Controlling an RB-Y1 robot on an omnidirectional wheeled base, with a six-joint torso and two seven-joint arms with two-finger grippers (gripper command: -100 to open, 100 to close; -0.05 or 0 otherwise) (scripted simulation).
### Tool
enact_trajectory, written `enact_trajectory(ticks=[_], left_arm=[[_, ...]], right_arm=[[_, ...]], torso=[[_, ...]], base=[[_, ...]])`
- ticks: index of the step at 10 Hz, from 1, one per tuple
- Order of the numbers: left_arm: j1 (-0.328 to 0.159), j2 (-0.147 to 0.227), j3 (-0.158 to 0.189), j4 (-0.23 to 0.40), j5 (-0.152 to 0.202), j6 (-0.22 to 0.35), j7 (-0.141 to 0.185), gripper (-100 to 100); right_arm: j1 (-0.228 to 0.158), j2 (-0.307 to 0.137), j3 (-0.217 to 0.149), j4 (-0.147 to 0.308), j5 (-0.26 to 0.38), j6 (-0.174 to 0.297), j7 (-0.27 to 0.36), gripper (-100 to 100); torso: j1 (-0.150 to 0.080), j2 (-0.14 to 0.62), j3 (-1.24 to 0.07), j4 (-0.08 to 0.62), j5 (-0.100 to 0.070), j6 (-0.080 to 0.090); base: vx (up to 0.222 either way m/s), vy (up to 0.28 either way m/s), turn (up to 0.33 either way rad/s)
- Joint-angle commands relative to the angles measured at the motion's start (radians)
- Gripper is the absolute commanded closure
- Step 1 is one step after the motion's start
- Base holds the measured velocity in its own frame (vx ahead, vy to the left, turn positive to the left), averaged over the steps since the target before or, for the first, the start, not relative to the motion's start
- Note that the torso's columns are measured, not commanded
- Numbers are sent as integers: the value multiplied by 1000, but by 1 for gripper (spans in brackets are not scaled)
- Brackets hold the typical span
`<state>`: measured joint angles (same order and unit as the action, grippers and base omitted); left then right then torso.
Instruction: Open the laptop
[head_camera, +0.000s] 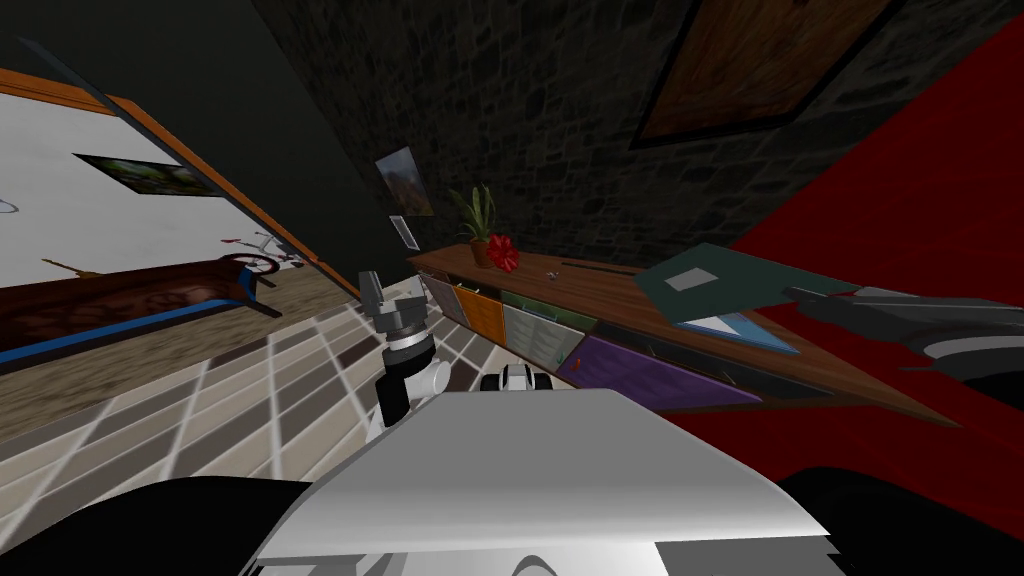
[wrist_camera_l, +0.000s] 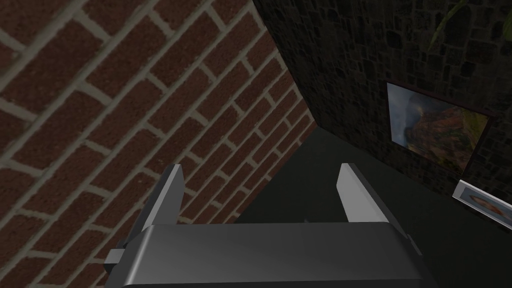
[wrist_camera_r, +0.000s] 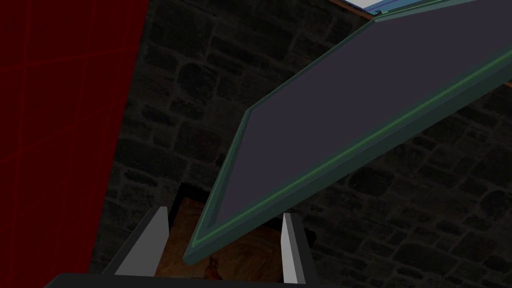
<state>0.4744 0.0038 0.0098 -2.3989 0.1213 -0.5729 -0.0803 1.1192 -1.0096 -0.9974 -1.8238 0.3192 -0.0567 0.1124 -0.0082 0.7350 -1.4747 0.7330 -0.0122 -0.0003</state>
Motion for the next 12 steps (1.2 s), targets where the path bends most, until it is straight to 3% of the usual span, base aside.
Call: enact_trajectory(ticks=[1, 2, 8, 9, 11, 12], left_arm=[[0, 0, 0, 0, 0, 0, 0, 0], [0, 0, 0, 0, 0, 0, 0, 0], [0, 0, 0, 0, 0, 0, 0, 0], [0, 0, 0, 0, 0, 0, 0, 0], [0, 0, 0, 0, 0, 0, 0, 0], [0, 0, 0, 0, 0, 0, 0, 0]], right_arm=[[-14, 7, 13, 11, -15, -5, -13, 100], [-52, 29, 45, 42, -41, -23, -37, 100], [-161, 95, 145, 128, -110, -73, -94, 100], [-161, 95, 145, 128, -110, -73, -94, 100], [-197, 116, 178, 157, -133, -90, -113, 100], [-155, 87, 126, 134, -143, -65, -131, -100]], torso=[[0, -1, -1, 0, 0, 0], [3, -2, -3, 1, 4, 0], [5, -4, -3, -2, 1, -3], [5, -4, -2, -2, 0, -4], [7, -6, -4, -2, 3, -5], [7, -6, -4, -2, 2, -7]], base=[[-23, -21, 3], [-31, -34, 67], [-51, -46, 63], [-23, -26, -2], [-34, -23, 35], [-15, -20, -68]])
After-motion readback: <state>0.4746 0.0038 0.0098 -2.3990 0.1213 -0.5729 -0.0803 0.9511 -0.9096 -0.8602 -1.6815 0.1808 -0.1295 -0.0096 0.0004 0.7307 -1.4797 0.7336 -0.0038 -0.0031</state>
